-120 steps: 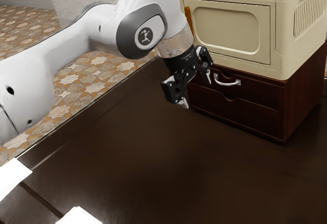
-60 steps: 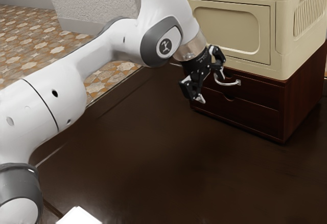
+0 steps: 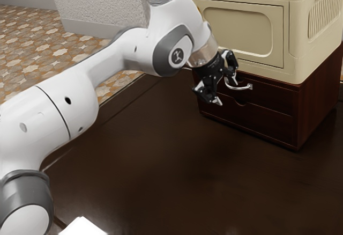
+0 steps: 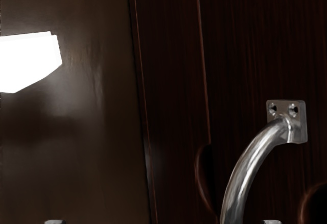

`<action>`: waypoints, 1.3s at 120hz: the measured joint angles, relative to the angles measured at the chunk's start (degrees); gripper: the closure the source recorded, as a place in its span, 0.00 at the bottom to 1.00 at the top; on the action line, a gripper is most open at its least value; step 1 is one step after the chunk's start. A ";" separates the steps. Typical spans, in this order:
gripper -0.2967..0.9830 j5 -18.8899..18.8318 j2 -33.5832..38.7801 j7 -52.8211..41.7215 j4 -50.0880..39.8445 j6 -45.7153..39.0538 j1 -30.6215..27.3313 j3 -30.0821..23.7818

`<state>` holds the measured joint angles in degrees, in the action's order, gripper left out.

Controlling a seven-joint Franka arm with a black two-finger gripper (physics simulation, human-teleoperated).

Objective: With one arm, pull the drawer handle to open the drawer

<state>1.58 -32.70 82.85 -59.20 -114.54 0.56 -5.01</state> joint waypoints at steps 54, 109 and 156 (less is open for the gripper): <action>0.61 0.08 3.10 -1.26 -6.22 -1.32 -0.06 -0.08; 0.80 0.14 12.71 -1.90 -20.15 -3.27 -0.14 0.53; 0.81 1.07 23.18 -2.13 -34.19 -6.21 -0.55 0.88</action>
<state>2.66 -9.52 80.71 -93.39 -120.75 0.01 -4.13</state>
